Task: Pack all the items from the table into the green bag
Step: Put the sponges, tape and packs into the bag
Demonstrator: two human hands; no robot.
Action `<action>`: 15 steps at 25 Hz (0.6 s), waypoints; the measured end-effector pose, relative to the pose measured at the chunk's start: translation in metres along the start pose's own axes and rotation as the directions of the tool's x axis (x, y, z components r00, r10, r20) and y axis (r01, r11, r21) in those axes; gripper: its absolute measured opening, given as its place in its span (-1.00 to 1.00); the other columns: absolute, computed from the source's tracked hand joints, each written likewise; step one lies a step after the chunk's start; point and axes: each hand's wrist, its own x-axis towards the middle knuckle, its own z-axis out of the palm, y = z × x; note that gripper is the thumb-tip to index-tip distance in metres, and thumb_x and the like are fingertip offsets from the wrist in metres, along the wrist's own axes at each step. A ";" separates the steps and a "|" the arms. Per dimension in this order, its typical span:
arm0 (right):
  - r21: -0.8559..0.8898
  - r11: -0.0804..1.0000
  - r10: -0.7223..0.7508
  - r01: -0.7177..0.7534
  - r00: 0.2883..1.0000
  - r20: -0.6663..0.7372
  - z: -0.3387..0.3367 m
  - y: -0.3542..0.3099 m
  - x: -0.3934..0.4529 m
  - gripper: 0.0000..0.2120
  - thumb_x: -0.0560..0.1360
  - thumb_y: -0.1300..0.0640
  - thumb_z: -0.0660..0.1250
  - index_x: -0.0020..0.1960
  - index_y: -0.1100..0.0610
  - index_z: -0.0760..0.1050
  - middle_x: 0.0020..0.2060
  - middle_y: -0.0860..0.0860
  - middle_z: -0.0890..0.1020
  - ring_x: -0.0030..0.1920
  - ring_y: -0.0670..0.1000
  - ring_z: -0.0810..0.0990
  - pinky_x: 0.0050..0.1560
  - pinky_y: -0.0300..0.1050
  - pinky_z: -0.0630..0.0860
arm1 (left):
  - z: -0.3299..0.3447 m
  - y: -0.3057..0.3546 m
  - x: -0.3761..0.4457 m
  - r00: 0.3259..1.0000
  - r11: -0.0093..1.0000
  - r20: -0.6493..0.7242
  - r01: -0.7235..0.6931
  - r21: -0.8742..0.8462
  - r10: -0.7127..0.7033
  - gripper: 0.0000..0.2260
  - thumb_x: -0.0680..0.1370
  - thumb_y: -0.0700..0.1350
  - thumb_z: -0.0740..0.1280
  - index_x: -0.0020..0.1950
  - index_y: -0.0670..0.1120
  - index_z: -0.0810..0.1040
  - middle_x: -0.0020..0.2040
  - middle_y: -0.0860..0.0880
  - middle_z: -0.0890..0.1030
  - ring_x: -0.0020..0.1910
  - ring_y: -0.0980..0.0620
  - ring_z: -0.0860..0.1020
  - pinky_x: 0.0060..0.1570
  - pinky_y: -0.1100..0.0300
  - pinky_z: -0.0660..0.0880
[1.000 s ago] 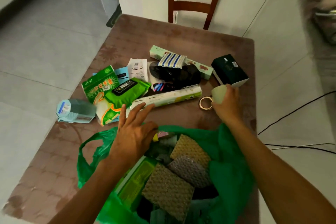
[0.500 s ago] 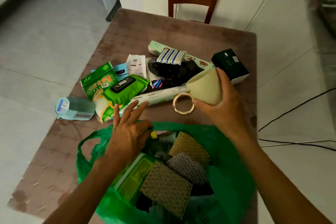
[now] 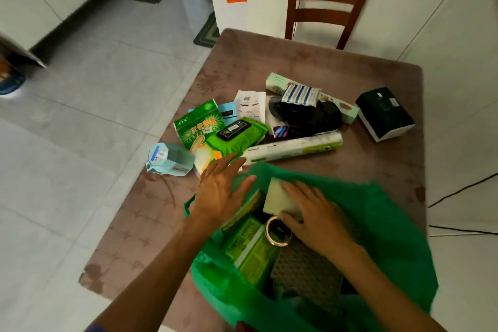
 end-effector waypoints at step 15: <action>0.159 0.966 0.216 -0.202 0.974 -0.072 -0.034 0.019 -0.065 -0.44 0.54 0.00 0.31 0.48 -0.11 0.21 0.53 -0.16 0.11 0.50 -0.14 0.09 0.46 -0.15 0.07 | 0.034 -0.068 0.142 0.831 0.861 0.228 0.499 0.099 -0.508 -0.04 0.03 0.50 0.34 0.25 -0.08 0.41 0.17 -0.21 0.57 0.13 -0.24 0.52 0.13 -0.12 0.49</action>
